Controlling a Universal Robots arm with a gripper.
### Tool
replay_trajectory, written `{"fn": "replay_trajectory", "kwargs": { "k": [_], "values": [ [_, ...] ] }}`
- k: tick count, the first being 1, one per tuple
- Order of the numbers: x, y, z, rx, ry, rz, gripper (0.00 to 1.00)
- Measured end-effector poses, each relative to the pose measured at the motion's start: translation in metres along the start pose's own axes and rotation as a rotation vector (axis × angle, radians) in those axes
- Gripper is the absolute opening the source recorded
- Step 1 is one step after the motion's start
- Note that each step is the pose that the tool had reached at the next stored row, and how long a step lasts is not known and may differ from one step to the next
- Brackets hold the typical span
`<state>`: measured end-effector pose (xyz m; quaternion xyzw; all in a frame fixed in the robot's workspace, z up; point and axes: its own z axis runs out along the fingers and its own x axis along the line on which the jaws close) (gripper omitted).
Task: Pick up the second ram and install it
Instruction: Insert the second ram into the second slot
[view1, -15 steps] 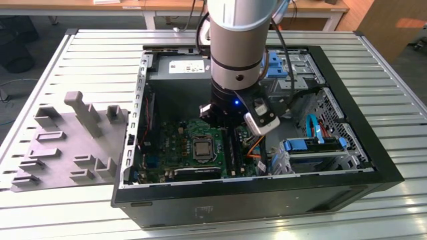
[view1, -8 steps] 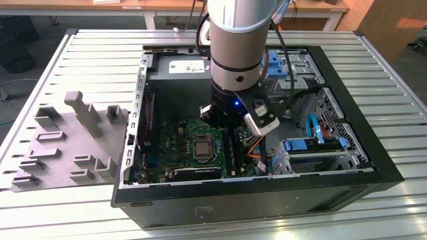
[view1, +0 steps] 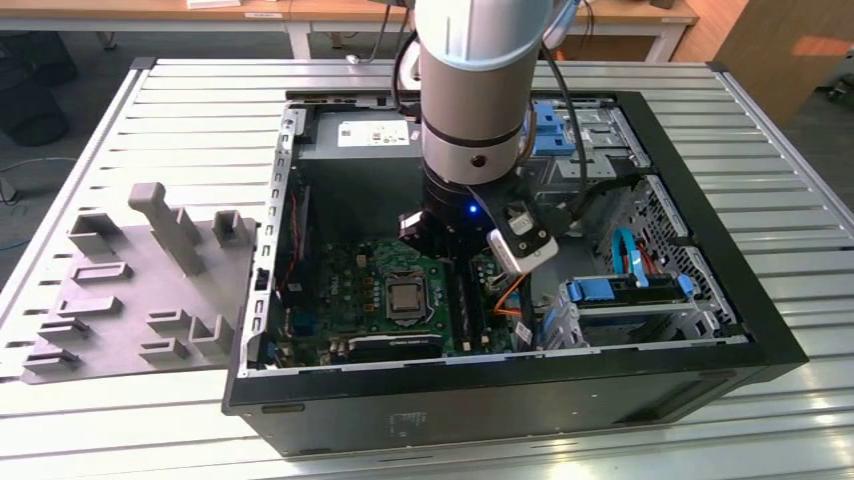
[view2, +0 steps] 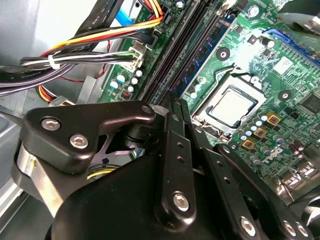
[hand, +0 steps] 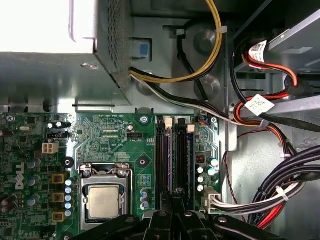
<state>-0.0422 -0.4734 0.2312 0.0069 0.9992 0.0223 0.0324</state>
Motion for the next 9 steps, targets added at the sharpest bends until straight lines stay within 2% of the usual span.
{"fn": "replay_trajectory", "kwargs": {
  "k": [9],
  "values": [
    [0.0003, -0.0002, 0.005, -0.0003, -0.0001, 0.0, 0.12]
  ]
}}
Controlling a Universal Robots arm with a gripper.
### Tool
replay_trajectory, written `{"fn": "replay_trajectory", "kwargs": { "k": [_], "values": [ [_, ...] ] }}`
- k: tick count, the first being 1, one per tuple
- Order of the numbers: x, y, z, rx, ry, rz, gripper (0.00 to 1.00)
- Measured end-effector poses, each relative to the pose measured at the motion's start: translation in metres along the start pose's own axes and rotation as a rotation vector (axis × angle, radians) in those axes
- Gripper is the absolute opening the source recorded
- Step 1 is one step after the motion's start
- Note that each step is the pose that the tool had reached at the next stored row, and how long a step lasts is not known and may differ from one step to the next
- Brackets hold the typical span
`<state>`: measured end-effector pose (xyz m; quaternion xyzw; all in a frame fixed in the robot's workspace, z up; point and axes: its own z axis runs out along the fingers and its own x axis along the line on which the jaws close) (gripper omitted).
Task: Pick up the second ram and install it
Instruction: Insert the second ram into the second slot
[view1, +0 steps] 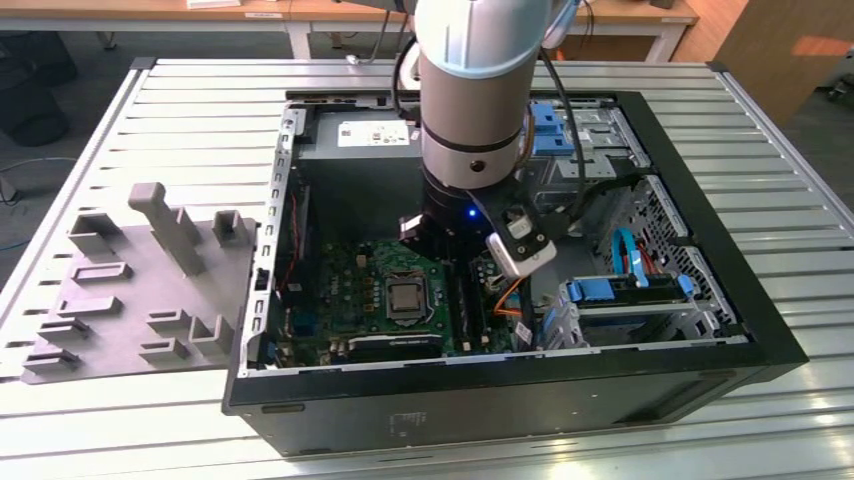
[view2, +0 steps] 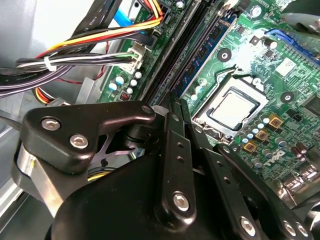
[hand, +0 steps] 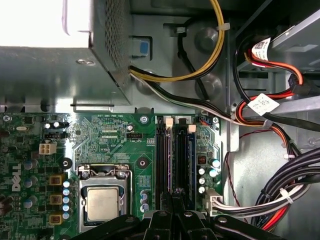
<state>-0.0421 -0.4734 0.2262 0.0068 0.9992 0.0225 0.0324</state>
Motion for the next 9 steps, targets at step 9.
{"fn": "replay_trajectory", "kwargs": {
  "k": [9],
  "values": [
    [0.0001, -0.0001, 0.0012, 0.0001, 0.0, 0.0, 0.12]
  ]
}}
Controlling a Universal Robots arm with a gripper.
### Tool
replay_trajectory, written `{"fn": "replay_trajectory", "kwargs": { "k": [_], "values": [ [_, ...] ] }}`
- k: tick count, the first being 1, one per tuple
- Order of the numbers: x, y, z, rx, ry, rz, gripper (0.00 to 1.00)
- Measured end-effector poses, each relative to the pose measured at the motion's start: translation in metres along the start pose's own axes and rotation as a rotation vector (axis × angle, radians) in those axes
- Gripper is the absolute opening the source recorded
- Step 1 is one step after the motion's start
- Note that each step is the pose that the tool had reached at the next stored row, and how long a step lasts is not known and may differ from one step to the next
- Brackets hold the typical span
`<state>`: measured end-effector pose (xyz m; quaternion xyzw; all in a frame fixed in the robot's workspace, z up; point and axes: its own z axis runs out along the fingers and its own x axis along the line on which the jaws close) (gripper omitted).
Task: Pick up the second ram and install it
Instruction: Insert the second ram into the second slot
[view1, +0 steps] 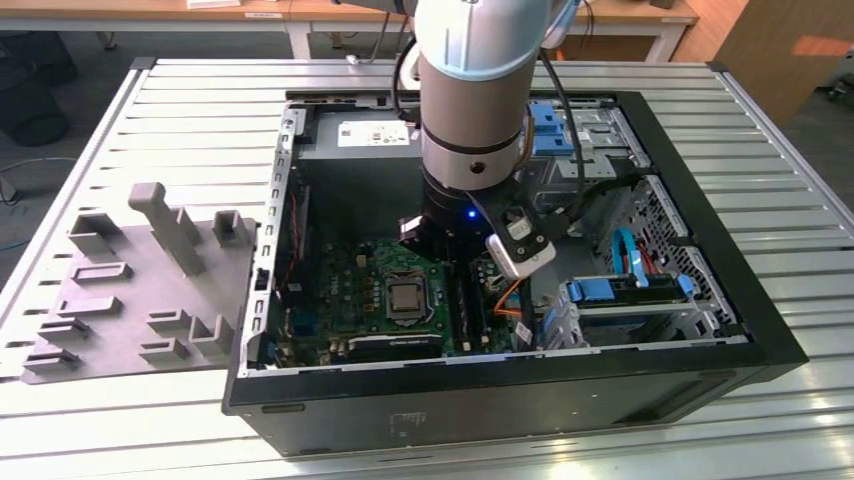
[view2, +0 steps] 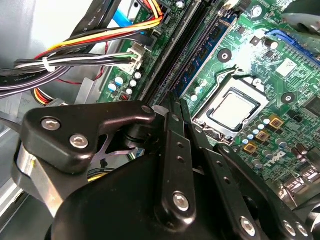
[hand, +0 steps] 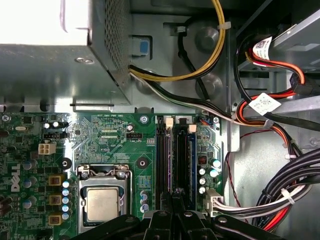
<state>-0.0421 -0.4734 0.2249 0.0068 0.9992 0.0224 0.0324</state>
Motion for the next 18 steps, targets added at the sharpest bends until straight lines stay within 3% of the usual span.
{"fn": "replay_trajectory", "kwargs": {
  "k": [18],
  "values": [
    [0.0001, -0.0019, 0.0018, 0.0, 0.001, 0.0, 0.12]
  ]
}}
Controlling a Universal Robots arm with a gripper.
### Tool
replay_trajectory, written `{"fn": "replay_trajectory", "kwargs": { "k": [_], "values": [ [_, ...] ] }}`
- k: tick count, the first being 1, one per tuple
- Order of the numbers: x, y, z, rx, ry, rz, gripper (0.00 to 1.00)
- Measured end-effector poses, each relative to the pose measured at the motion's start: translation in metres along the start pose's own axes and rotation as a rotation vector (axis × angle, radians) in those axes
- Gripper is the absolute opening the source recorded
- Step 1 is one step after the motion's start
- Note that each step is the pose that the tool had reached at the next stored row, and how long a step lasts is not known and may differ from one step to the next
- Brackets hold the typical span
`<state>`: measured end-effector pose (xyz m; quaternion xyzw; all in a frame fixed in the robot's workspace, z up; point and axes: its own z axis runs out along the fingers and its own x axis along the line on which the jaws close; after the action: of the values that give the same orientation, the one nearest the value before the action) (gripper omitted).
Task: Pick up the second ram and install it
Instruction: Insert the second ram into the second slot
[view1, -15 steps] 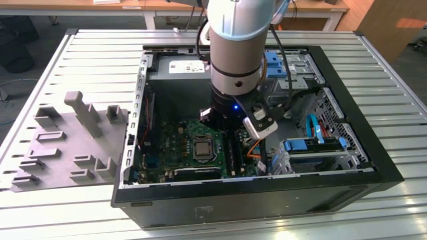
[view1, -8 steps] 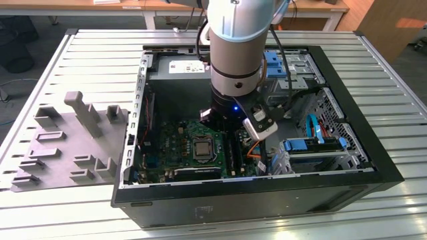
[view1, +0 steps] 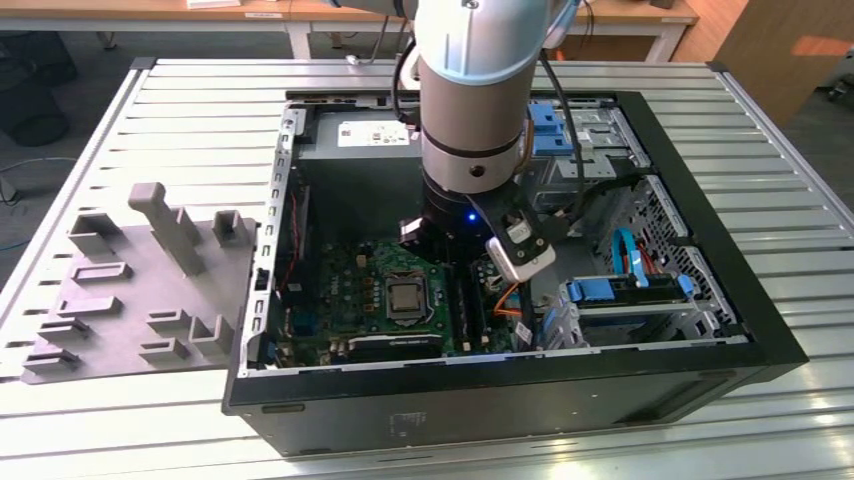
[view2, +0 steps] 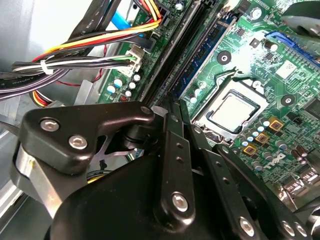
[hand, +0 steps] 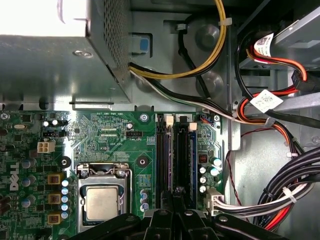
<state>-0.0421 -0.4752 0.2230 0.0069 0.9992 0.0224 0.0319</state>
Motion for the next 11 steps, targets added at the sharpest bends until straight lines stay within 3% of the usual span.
{"fn": "replay_trajectory", "kwargs": {
  "k": [2, 11],
  "values": [
    [0.0, 0.0, 0.0, 0.0001, 0.005, 0.0, 0.12],
    [0.0, 0.0, 0.0, 0.0001, 0.0082, 0.0, 0.12]
  ]
}}
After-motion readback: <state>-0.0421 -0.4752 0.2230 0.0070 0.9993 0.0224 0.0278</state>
